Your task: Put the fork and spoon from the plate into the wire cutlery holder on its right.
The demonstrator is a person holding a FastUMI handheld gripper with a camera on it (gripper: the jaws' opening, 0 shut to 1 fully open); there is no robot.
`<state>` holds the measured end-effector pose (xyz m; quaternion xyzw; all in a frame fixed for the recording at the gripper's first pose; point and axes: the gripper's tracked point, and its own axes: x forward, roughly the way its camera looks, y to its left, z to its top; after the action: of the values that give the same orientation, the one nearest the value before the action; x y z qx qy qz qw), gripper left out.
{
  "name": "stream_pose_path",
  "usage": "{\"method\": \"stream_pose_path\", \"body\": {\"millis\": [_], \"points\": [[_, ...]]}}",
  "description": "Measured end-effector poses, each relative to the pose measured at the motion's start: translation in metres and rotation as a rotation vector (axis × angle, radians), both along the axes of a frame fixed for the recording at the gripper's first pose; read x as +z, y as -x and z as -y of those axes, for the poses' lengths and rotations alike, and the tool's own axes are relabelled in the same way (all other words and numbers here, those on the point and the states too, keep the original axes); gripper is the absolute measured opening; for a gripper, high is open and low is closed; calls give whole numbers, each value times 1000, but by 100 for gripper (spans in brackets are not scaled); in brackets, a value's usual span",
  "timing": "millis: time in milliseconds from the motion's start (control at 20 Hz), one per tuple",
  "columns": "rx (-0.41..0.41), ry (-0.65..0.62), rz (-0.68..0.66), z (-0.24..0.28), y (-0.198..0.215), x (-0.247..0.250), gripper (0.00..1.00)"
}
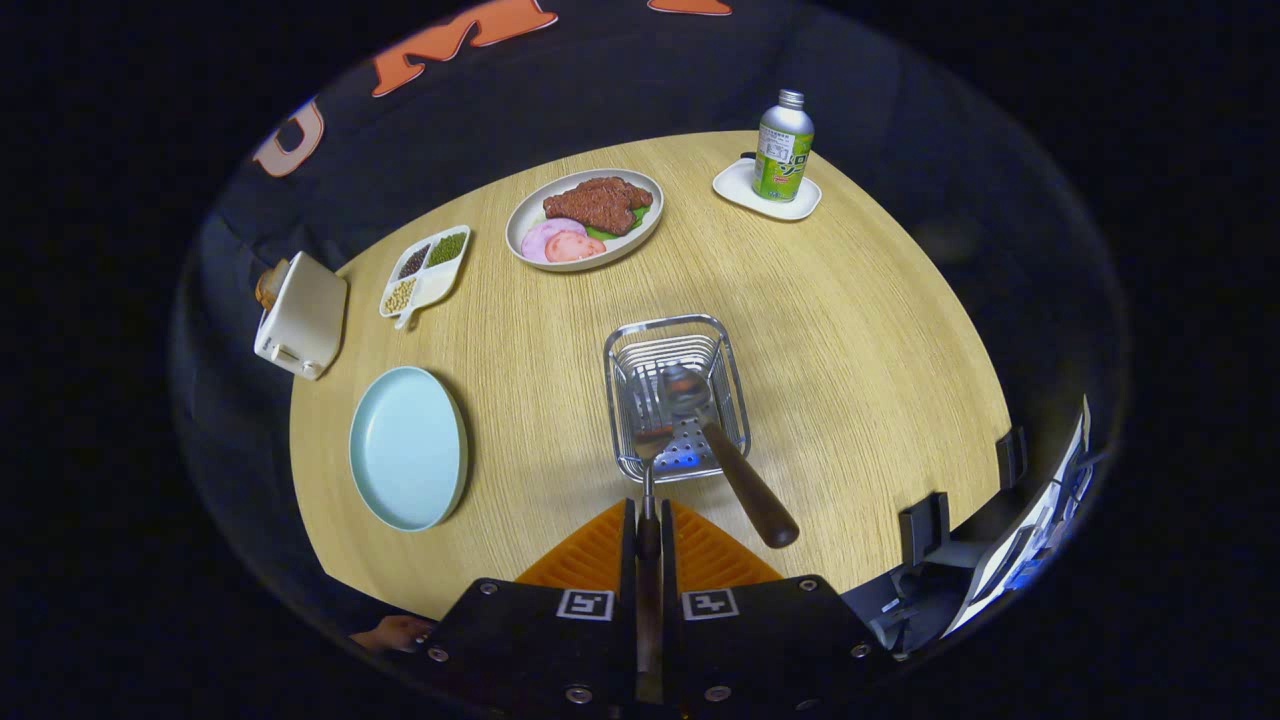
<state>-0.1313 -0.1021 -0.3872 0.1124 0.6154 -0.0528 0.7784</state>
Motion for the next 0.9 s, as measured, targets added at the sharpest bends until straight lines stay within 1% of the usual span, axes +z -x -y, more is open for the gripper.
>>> {"method": "stream_pose_path", "body": {"millis": [50, 300, 350, 450, 500, 550, 600, 700, 750, 800, 900], "points": [[-8, -7, 24, 1, -6, 6, 11], [-10, -23, 180, 9, -43, 45, 22], [-8, -37, 224, 8, -53, 58, 23], [15, -75, 386, 1, -84, 93, 28], [28, -65, 464, 3, -98, 110, 37], [39, -53, 543, 6, -107, 129, 41], [51, -38, 624, 8, -118, 150, 51], [73, -3, 786, 10, -136, 194, 67], [73, 19, 875, 12, -144, 219, 71], [70, 45, 969, 16, -154, 241, 78], [64, 114, 1094, 23, -164, 272, 80]]}}
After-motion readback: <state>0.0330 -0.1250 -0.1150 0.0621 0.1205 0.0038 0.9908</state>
